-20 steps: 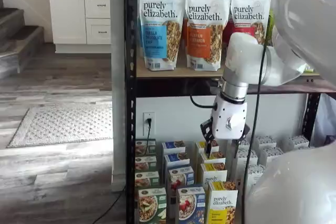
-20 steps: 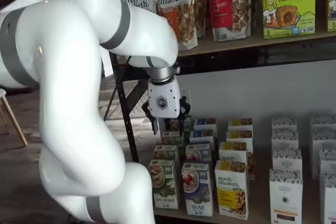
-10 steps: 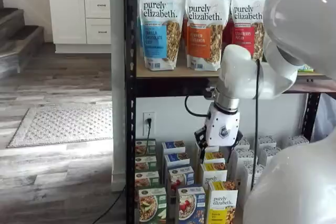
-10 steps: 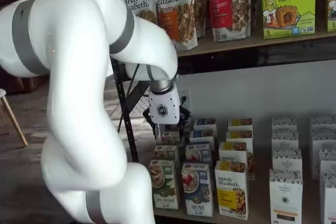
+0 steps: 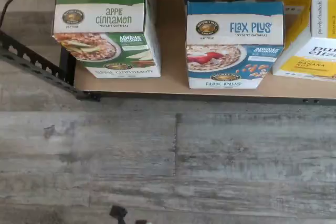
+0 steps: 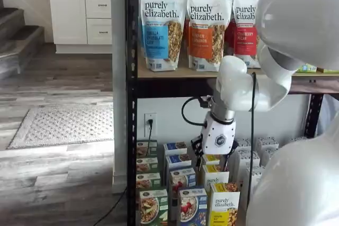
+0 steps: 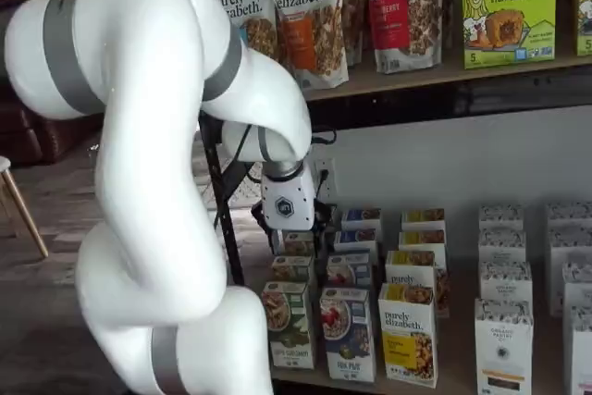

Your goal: Pick up the blue and white box that is on the bottom shelf, the second box from the left

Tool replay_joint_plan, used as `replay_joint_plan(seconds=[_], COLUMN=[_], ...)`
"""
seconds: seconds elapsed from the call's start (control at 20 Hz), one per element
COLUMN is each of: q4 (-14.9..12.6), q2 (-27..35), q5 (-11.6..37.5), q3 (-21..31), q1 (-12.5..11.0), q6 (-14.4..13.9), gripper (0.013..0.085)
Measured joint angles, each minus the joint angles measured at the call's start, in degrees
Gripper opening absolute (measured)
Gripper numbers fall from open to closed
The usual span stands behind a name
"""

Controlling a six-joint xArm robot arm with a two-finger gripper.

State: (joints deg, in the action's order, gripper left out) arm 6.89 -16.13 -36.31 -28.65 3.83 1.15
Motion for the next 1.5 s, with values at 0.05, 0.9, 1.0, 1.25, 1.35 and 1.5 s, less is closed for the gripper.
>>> replay_joint_plan(seconds=[0.05, 0.9, 1.0, 1.25, 1.35, 1.5], q4=[0.5, -0.7, -1.8, -1.7, -1.0, -1.8], q2=[0.9, 16.3, 18.2, 23.0, 24.6, 27.2], q5=[0.4, 10.9, 12.6, 17.2, 18.8, 20.3], q3=[-0.3, -4.8, -5.2, -6.5, -6.9, -8.1], q1=[0.0, -1.2, -1.2, -1.2, -1.2, -1.3], q6=[0.4, 1.3, 0.5, 0.8, 1.5, 0.9], gripper=[0.0850, 0.0850, 0.0850, 0.0850, 0.0850, 0.0850])
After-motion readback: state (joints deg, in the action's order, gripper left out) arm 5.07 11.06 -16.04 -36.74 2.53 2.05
